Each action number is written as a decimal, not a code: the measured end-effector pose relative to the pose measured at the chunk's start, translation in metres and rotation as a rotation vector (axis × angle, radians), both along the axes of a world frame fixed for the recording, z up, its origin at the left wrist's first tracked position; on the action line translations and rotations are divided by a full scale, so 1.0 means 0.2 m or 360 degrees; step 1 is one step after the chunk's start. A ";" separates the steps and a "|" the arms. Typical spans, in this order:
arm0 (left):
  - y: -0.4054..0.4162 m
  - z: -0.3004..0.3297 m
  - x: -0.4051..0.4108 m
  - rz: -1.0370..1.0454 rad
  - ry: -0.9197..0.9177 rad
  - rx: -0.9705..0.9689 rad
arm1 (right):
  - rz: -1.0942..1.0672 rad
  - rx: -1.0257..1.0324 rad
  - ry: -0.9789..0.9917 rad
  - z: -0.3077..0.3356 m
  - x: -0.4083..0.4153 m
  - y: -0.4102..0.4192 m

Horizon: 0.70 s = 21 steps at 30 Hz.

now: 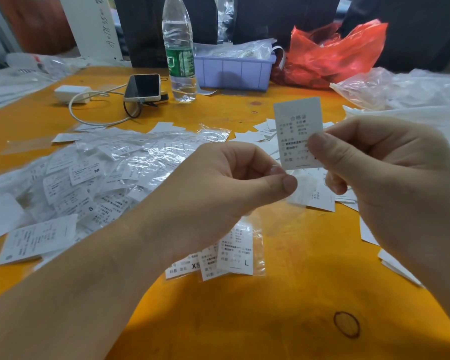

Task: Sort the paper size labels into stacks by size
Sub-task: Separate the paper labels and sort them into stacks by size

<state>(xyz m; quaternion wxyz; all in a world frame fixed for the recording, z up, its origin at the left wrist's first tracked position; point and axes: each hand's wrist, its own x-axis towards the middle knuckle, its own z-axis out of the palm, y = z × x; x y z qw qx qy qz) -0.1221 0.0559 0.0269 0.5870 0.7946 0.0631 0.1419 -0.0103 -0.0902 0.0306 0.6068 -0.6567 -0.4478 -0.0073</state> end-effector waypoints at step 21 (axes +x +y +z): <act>0.00 0.00 0.00 0.0038 0.0024 0.0056 | 0.0116 -0.0092 0.0196 -0.01 0.03 -0.01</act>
